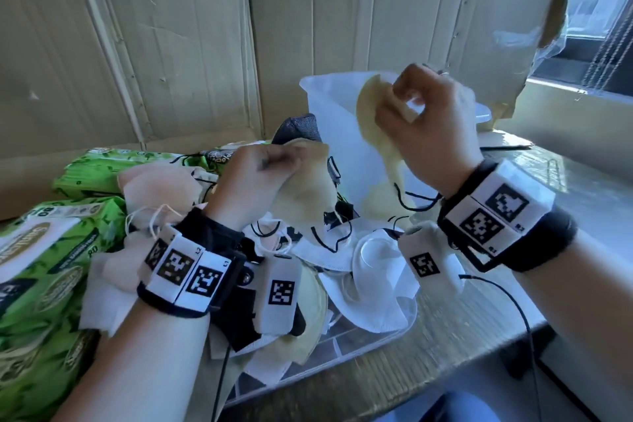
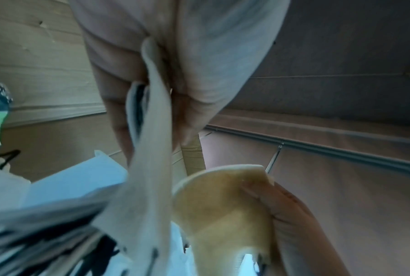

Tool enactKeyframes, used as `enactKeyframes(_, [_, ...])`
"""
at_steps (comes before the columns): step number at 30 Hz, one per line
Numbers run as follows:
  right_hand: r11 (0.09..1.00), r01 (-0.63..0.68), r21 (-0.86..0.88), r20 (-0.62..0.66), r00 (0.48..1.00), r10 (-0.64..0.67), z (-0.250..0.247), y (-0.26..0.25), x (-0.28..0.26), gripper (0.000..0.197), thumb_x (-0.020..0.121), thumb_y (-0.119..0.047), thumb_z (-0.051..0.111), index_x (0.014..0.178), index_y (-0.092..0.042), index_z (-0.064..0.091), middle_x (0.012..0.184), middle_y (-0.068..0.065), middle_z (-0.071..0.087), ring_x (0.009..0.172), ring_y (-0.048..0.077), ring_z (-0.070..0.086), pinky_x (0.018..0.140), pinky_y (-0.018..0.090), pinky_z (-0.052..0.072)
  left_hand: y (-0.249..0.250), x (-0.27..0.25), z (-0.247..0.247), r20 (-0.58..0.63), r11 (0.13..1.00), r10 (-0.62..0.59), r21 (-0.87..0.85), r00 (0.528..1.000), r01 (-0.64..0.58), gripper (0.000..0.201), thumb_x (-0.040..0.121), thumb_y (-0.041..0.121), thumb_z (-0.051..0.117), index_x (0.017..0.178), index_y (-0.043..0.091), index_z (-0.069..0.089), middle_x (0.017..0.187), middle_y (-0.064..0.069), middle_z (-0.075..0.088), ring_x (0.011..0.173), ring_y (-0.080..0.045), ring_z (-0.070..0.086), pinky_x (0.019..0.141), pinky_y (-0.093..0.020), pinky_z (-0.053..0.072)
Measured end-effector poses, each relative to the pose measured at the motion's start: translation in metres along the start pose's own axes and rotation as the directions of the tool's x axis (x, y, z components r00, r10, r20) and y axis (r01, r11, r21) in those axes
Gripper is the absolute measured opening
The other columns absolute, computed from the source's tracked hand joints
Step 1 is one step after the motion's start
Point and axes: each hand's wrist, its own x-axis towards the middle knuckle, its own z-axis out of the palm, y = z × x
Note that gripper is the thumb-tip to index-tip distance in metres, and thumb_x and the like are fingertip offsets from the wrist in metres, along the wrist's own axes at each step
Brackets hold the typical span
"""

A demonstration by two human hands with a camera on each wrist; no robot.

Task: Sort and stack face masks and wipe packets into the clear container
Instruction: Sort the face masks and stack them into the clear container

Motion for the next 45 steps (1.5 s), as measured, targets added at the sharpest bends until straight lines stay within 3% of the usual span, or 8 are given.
enactKeyframes(7, [0.982,0.100,0.162,0.565,0.806,-0.175,0.029,-0.023,-0.039,0.026,0.087,-0.025,0.051,0.079,-0.003,0.064,0.070,-0.003,0.057,0.071,0.010,0.050,0.067,0.017,0.039,0.013,-0.006,0.005,0.116,0.940,-0.089,-0.320,0.989,0.122,0.045,0.066,0.061,0.059,0.078,0.021,0.075,0.087,-0.007,0.072,0.085,-0.025,0.066,0.084,-0.040,0.047])
enactKeyframes(10, [0.961,-0.151,0.230,0.509,0.861,0.013,0.026,-0.020,-0.035,0.021,0.089,-0.013,0.042,0.088,-0.008,0.063,0.080,0.004,0.063,0.077,0.021,0.059,0.074,0.027,0.046,0.012,-0.007,0.004,0.134,0.944,-0.029,-0.321,0.991,0.071,0.010,0.073,0.017,0.066,0.065,0.016,0.071,0.068,-0.007,0.066,0.060,-0.020,0.058,0.064,-0.030,0.044])
enactKeyframes(13, [0.971,-0.215,0.100,0.478,0.867,0.143,0.019,-0.009,-0.026,0.030,0.087,-0.007,0.056,0.113,-0.021,0.056,0.102,0.003,0.050,0.087,0.018,0.053,0.073,0.013,0.038,0.013,-0.007,0.003,0.129,0.960,0.024,-0.279,0.991,0.014,0.032,0.081,-0.009,0.057,0.073,0.017,0.075,0.076,-0.008,0.069,0.068,-0.021,0.061,0.069,-0.031,0.047])
enactKeyframes(18, [0.985,-0.159,0.068,0.482,0.870,0.107,0.008,-0.006,-0.013,0.023,0.074,-0.017,0.075,0.090,-0.027,0.063,0.105,0.002,0.044,0.102,0.011,0.041,0.080,0.016,0.036,0.018,-0.010,0.001,0.212,0.967,0.082,-0.253,0.974,-0.026,0.031,0.076,-0.005,0.058,0.086,0.019,0.076,0.082,-0.005,0.072,0.076,-0.019,0.065,0.072,-0.033,0.054])
enactKeyframes(24, [0.997,-0.052,0.050,0.528,0.849,0.018,0.001,-0.007,-0.011,0.033,0.068,-0.018,0.080,0.068,-0.036,0.052,0.079,-0.014,0.046,0.071,-0.003,0.043,0.066,0.006,0.031,0.021,-0.011,-0.006,0.211,0.977,0.173,-0.161,0.962,-0.141,0.045,0.085,-0.013,0.053,0.099,0.027,0.067,0.093,0.018,0.069,0.088,0.004,0.062,0.081,-0.012,0.047])
enactKeyframes(32, [0.928,-0.238,0.287,0.599,0.800,0.020,-0.006,-0.011,-0.009,0.040,0.066,-0.007,0.080,0.087,-0.035,0.060,0.065,0.003,0.057,0.062,0.017,0.049,0.063,0.032,0.042,0.026,-0.014,-0.002,0.196,0.971,0.124,-0.228,0.973,-0.077,0.028,0.080,-0.004,0.065,0.092,0.021,0.068,0.080,0.009,0.070,0.076,-0.007,0.063,0.074,-0.019,0.051])
enactKeyframes(41, [0.954,-0.285,0.092,0.533,0.824,0.195,0.003,-0.008,-0.007,0.040,0.058,-0.020,0.086,0.081,-0.025,0.053,0.050,-0.008,0.049,0.039,0.003,0.043,0.051,0.025,0.035,0.025,-0.015,0.003,0.224,0.973,0.166,-0.196,0.961,-0.122,0.040,0.077,-0.009,0.066,0.098,0.025,0.067,0.087,0.013,0.072,0.082,-0.004,0.066,0.082,-0.024,0.053])
enactKeyframes(45, [0.986,-0.167,-0.023,0.481,0.862,0.157,-0.006,-0.010,-0.016,0.036,0.061,-0.028,0.084,0.081,-0.023,0.056,0.059,-0.012,0.045,0.051,-0.002,0.043,0.054,0.021,0.029,0.027,-0.020,0.010,0.220,0.953,0.238,-0.242,0.946,-0.183,0.061,0.075,-0.021,0.060,0.112,0.027,0.057,0.101,0.008,0.067,0.088,-0.005,0.063,0.083,-0.022,0.050])
